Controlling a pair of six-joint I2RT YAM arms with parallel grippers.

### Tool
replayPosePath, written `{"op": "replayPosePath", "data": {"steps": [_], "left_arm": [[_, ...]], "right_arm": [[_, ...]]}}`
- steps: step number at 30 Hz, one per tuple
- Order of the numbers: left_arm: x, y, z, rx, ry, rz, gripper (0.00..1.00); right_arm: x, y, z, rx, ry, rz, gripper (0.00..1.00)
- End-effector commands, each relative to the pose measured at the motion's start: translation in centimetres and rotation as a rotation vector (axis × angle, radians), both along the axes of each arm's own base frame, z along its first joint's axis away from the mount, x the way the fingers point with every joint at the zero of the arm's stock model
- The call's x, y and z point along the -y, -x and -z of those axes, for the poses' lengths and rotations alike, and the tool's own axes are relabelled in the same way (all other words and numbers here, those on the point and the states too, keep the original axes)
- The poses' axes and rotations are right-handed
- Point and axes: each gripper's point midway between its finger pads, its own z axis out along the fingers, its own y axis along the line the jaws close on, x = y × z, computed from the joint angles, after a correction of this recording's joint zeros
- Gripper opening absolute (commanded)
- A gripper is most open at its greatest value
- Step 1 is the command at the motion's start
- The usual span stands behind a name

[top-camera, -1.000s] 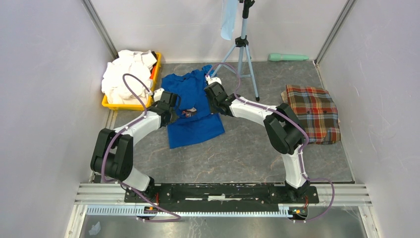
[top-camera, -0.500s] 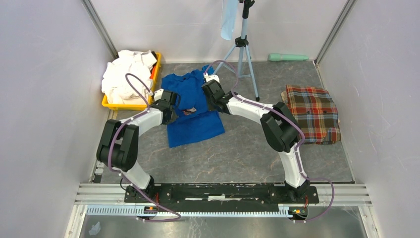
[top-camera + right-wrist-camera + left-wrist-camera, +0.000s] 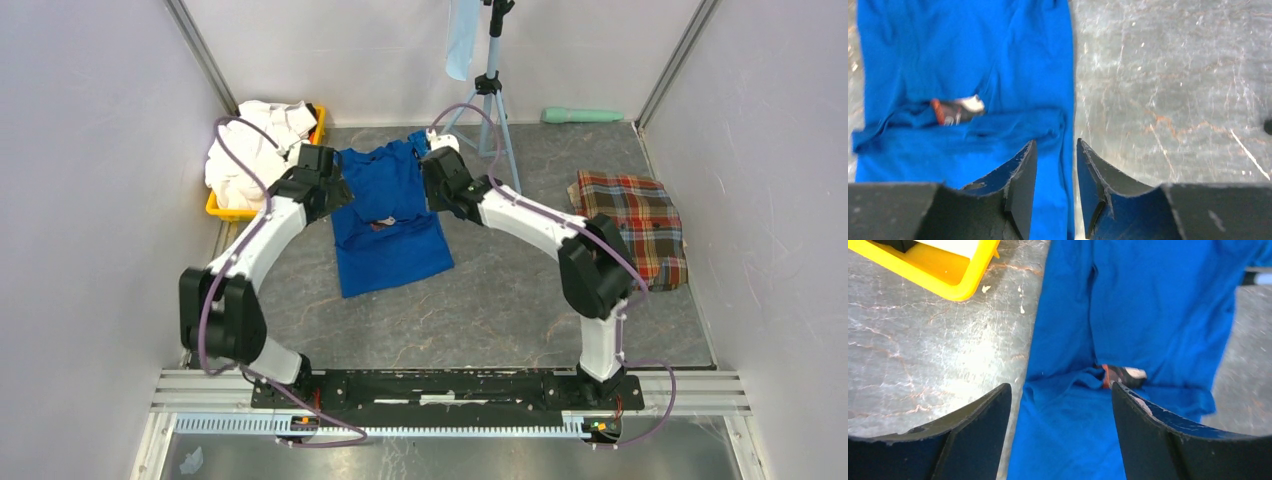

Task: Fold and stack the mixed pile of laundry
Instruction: Fold the T-shirt.

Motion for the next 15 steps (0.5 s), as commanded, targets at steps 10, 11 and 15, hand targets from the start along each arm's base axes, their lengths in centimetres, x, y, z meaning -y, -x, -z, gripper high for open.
{"op": "replayPosePath", "data": {"steps": [10,11,15], "left_arm": [[-0.9,11.6,-7.4,0.048,-0.093,0.347,1.0],[-1.4,11.9,-6.8,0.038,-0.121,0.351,1.0],[-2.4,12.7,-4.7,0.016,-0.155,0.32,1.0]], "right_arm": [[-9.3,10.9,2.9,-0.036,-0.042,-0.417,0.32],[-9.9,10.7,3.3,-0.043,-0.041,-0.421,0.32],[-11.5,9.7,4.8,-0.063,-0.039,-0.416,0.31]]}}
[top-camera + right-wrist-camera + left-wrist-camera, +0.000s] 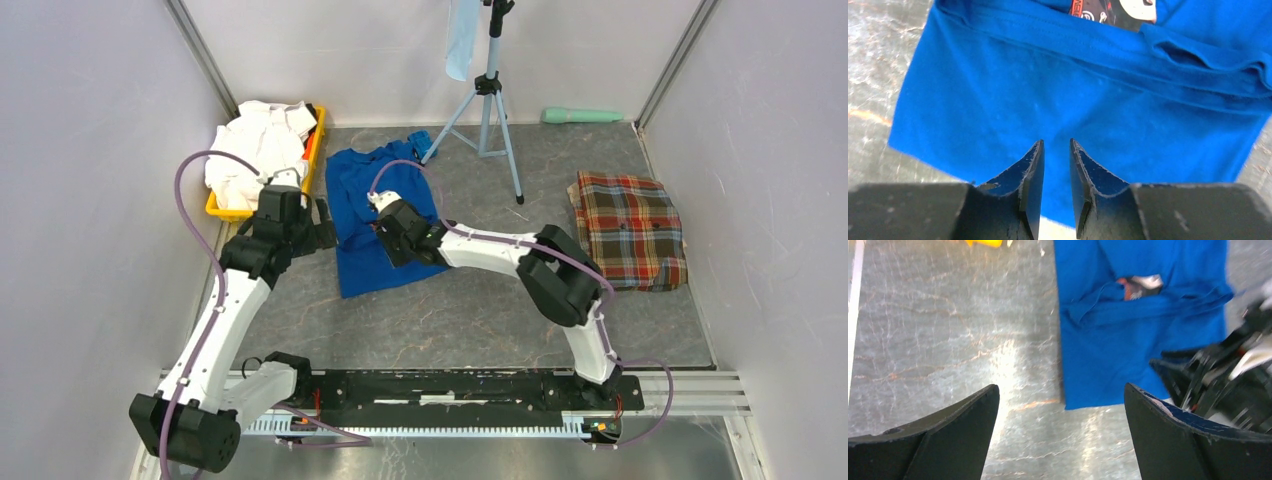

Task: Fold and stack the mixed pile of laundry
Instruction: Fold the T-shirt.

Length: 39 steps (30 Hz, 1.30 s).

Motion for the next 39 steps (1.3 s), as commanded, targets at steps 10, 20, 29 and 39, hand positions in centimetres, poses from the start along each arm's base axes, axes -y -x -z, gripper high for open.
{"op": "replayPosePath", "data": {"steps": [10,20,29,39], "left_arm": [[-0.1,1.0,2.9,-0.054,-0.065,0.089,1.0],[0.2,1.0,2.9,-0.057,-0.054,0.103,1.0],[0.3,1.0,3.0,-0.061,-0.052,0.108,1.0],[0.5,1.0,3.3,-0.069,-0.046,0.12,1.0]], "right_arm": [[-3.2,-6.0,0.8,0.047,-0.029,0.054,0.3],[-2.4,-9.8,1.9,0.036,-0.062,0.106,0.3],[-3.1,-13.2,0.2,0.127,-0.112,0.143,0.35],[-3.4,-18.9,-4.5,0.283,-0.161,0.201,0.4]]}}
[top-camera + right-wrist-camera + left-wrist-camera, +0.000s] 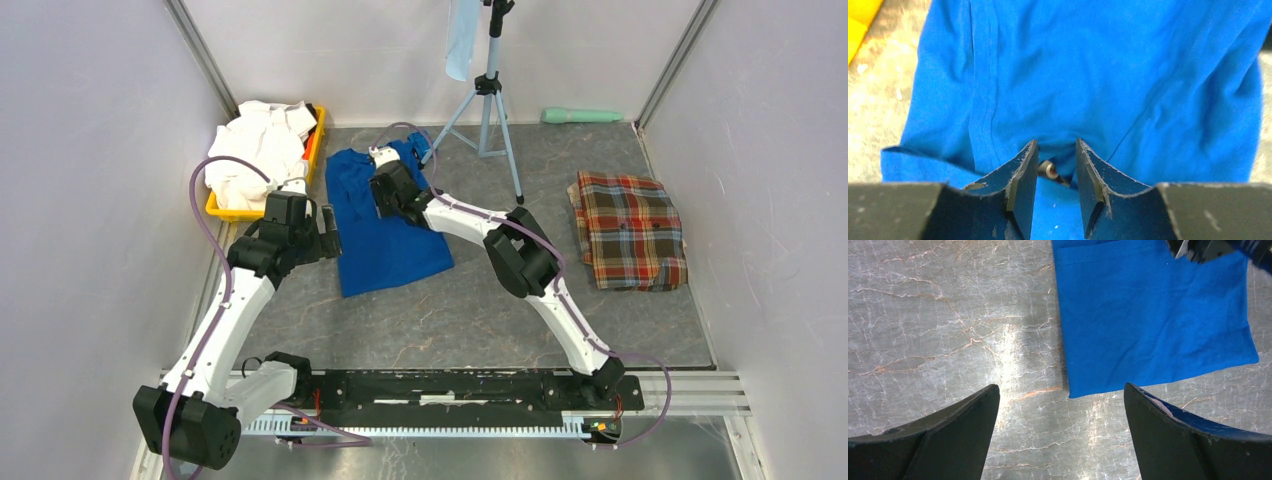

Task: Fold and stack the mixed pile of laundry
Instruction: Fold the T-shirt.

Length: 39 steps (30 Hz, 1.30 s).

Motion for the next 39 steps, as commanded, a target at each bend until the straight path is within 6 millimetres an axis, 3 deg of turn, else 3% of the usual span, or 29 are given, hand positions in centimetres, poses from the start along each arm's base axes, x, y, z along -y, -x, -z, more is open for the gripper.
{"op": "replayPosePath", "data": {"steps": [1,3,5,7,11,14,17,21,24,28,36,39], "left_arm": [[0.4,-0.6,-0.4,0.026,-0.016,0.067,1.0],[0.7,-0.6,0.0,0.009,-0.003,0.071,1.0],[1.5,-0.8,0.1,-0.015,0.037,0.075,1.0],[2.5,-1.1,0.1,-0.032,0.094,0.071,0.97],[4.0,-1.2,1.0,-0.069,0.178,0.033,0.93],[5.3,-1.3,2.6,-0.073,0.223,0.043,0.9],[6.9,-1.3,3.5,-0.092,0.269,0.074,0.84],[9.1,-1.2,5.3,-0.114,0.279,0.113,0.79],[10.5,-1.0,7.0,-0.138,0.276,0.139,0.77],[10.9,-0.7,9.3,-0.17,0.26,0.138,0.75],[10.7,0.1,13.8,-0.248,0.236,0.131,0.69],[10.9,0.4,14.4,-0.26,0.239,0.133,0.68]], "right_arm": [[0.4,-4.1,-7.8,0.159,-0.056,0.043,0.4],[1.9,-3.6,-12.1,0.221,-0.071,0.061,0.41],[4.1,-2.1,-14.6,0.248,-0.08,0.085,0.42],[6.3,-0.1,-15.4,0.237,-0.085,0.103,0.43],[10.9,5.3,-13.0,0.128,-0.083,0.121,0.42],[13.5,9.2,-9.9,0.016,-0.1,0.105,0.42],[15.0,12.5,-7.2,-0.098,-0.158,0.073,0.41],[14.4,15.1,-5.6,-0.18,-0.259,-0.021,0.31],[13.5,15.9,-4.4,-0.22,-0.283,-0.079,0.25],[13.2,15.8,-2.8,-0.256,-0.266,-0.101,0.19],[13.2,14.8,-4.8,-0.219,-0.248,-0.097,0.18],[13.0,14.7,-4.0,-0.227,-0.239,-0.1,0.17]]}}
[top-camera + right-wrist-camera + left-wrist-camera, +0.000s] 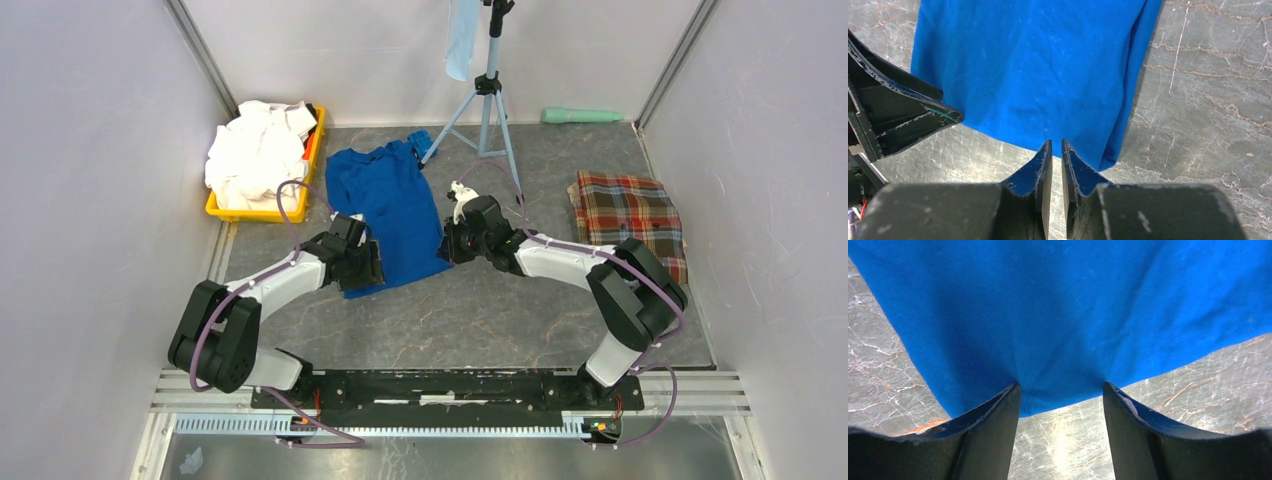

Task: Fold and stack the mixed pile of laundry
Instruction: Fold the T-shirt.

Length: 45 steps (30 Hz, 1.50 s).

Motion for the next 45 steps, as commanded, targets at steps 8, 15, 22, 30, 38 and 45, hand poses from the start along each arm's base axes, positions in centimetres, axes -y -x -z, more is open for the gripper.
{"op": "replayPosePath", "data": {"steps": [8,15,22,30,38,45], "left_arm": [[0.6,-0.5,0.1,0.029,0.024,-0.024,0.67],[-1.0,0.6,0.4,0.03,-0.034,-0.05,0.67],[-1.5,1.3,0.5,0.033,-0.044,-0.063,0.66],[-1.5,0.2,-2.5,0.11,-0.026,-0.082,0.81],[-4.6,0.9,-4.5,0.192,-0.094,-0.219,0.91],[-6.3,2.2,-4.3,0.226,-0.084,-0.34,0.86]], "right_arm": [[1.3,-0.8,3.9,-0.022,0.112,0.018,0.12],[5.9,-0.7,5.7,-0.031,0.24,0.097,0.11],[8.9,0.9,5.5,-0.013,0.322,0.123,0.13],[5.8,1.8,2.5,0.016,0.136,0.02,0.37],[3.2,1.7,2.1,-0.017,0.031,-0.035,0.43],[1.9,0.6,3.4,-0.058,0.016,-0.032,0.43]]}}
